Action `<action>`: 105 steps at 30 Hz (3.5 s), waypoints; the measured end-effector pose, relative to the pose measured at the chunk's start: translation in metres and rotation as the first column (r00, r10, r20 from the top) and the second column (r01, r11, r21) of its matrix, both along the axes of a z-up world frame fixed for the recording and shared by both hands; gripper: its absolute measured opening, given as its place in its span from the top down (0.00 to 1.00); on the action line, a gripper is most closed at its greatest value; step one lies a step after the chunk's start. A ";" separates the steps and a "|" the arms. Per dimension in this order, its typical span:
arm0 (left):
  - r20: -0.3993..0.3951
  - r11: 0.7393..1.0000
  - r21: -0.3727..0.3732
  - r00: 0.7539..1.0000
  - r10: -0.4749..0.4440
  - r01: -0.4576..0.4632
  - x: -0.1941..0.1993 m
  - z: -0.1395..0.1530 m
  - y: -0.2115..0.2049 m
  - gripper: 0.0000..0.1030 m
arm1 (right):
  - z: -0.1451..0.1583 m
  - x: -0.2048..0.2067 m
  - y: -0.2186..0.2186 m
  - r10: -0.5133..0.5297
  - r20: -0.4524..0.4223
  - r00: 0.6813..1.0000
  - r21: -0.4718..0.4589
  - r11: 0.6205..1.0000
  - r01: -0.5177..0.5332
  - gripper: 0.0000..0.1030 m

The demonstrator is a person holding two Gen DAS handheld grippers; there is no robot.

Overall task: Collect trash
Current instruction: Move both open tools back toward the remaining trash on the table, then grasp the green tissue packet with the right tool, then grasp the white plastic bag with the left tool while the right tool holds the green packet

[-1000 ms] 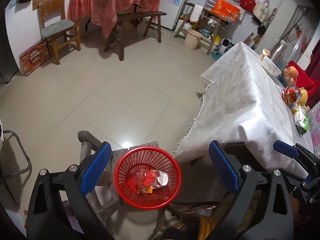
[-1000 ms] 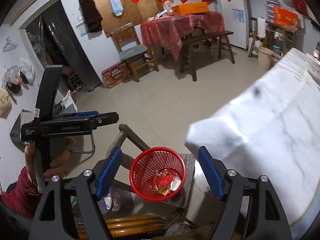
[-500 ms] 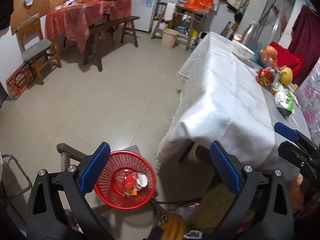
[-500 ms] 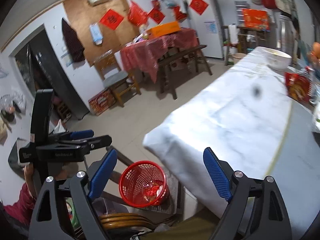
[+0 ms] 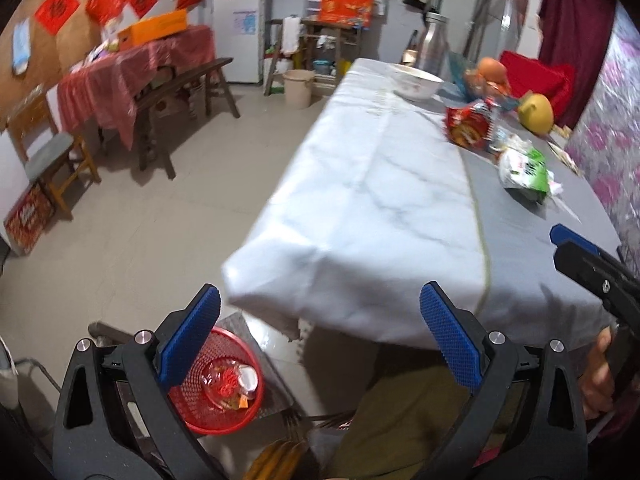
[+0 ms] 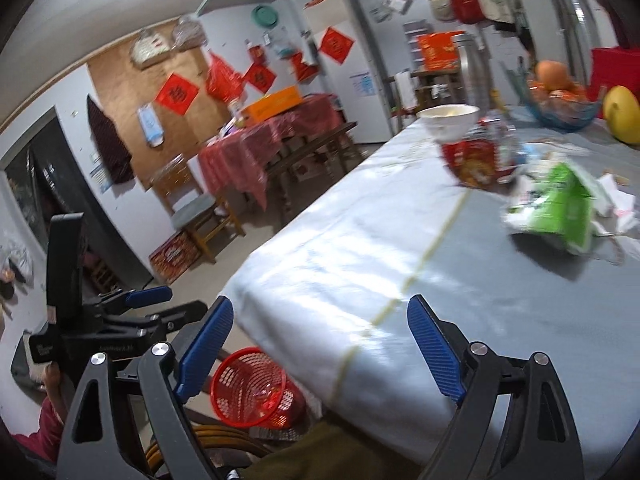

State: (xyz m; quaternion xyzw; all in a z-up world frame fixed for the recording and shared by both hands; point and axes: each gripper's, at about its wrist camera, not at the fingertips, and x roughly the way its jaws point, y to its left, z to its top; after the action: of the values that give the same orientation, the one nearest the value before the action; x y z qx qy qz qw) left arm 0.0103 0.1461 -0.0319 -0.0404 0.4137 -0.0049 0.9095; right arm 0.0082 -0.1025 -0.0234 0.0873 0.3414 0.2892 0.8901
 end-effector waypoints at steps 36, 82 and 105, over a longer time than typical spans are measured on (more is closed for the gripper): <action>-0.047 0.981 -0.079 0.982 -0.181 0.177 0.097 -0.038 -0.106 0.07 | -0.039 0.141 -0.108 -0.350 -0.106 0.931 -0.127 0.933 0.337 0.06; -0.061 0.892 -0.169 0.899 -0.434 0.419 0.190 -0.026 -0.260 0.07 | -0.035 0.063 -0.249 -0.419 -0.136 0.898 0.086 0.898 0.432 0.22; 0.068 0.895 -0.169 0.911 -0.408 0.413 0.143 0.016 -0.212 0.62 | -0.040 0.054 -0.243 -0.415 -0.156 0.896 0.106 0.895 0.433 0.27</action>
State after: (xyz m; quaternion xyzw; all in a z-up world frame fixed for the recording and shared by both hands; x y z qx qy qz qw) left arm 0.1534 -0.0656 -0.0159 -0.0340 0.3969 -0.2346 0.8867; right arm 0.0624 -0.3459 -0.0632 0.2394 0.3504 0.1046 0.8994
